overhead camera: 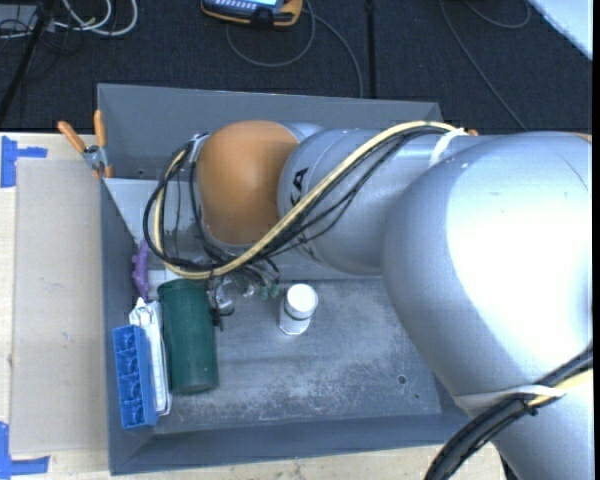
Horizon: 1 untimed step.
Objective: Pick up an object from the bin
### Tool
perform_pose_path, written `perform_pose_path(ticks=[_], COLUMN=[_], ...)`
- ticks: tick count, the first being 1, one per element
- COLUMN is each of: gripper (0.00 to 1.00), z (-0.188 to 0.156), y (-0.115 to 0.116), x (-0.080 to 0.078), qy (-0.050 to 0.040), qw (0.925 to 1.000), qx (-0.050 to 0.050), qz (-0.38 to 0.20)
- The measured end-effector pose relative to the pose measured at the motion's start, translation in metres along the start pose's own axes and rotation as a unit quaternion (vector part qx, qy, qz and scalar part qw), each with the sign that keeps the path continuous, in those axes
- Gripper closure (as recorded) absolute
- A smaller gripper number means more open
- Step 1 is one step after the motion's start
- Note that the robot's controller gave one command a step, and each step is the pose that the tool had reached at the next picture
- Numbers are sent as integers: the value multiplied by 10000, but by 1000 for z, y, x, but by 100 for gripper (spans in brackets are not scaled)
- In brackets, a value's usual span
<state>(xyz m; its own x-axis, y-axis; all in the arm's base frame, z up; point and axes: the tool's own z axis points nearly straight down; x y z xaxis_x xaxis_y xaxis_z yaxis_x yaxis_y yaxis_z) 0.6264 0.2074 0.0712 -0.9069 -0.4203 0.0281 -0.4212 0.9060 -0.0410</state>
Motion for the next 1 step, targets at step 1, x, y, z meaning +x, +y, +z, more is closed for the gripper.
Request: perform_pose_path(ticks=[1], gripper=[100], z=[-42], y=[5], x=[12], qy=[47], qw=[9999], qx=[10], qz=[-153])
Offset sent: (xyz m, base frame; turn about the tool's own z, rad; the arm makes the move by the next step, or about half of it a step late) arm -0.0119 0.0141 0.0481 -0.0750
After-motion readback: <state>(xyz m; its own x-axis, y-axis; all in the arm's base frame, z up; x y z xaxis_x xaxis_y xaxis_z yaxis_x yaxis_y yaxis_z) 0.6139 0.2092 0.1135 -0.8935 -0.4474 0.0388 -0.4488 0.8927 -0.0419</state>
